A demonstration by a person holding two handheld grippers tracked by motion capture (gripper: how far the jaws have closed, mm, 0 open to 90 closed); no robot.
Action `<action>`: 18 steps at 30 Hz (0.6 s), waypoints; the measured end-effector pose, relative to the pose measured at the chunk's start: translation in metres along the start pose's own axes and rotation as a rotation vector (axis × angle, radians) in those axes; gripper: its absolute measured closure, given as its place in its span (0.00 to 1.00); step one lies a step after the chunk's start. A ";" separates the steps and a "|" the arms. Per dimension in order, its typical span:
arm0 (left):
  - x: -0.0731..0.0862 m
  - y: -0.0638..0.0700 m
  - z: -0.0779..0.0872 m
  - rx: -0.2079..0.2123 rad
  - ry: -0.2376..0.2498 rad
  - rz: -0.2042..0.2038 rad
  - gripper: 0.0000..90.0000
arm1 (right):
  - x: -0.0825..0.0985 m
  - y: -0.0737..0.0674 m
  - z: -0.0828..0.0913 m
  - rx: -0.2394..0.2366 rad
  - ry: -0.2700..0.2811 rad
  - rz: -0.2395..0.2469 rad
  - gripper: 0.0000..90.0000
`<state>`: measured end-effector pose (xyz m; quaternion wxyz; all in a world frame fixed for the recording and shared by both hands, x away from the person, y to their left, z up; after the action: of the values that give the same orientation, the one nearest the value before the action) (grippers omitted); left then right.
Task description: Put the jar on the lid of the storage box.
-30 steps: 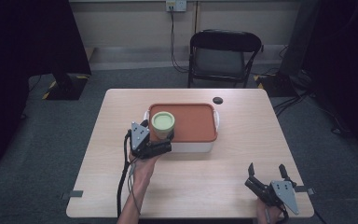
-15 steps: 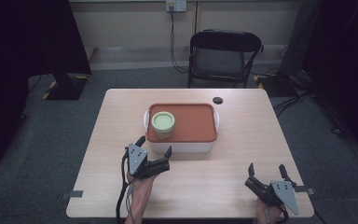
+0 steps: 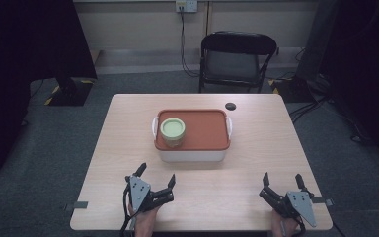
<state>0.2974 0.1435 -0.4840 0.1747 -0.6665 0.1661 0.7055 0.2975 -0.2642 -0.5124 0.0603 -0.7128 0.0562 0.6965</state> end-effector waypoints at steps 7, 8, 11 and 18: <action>0.023 -0.002 0.007 -0.032 -0.006 -0.002 0.00 | 0.000 0.000 0.000 0.001 0.000 0.000 0.00; 0.024 -0.002 0.007 -0.034 -0.006 -0.009 0.00 | 0.000 0.000 0.000 0.001 0.000 0.000 0.00; 0.027 -0.003 0.007 -0.039 -0.003 -0.017 0.00 | 0.000 0.000 0.000 0.002 0.000 0.000 0.00; 0.029 -0.002 0.011 -0.045 0.035 -0.016 0.00 | 0.000 0.000 0.000 0.003 0.000 0.000 0.00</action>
<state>0.2877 0.1511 -0.5120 0.1626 -0.6836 0.1480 0.6959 0.2975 -0.2641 -0.5124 0.0613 -0.7127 0.0572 0.6965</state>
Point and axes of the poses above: each handheld gripper's, and its own axes: z roughly backward along the jaws, x roughly out of its underside, y roughly to its right, the point moved 1 cm from there along -z, roughly forward along the jaws, and after that the axes turned 6 degrees about x, right-handed, at the moved point
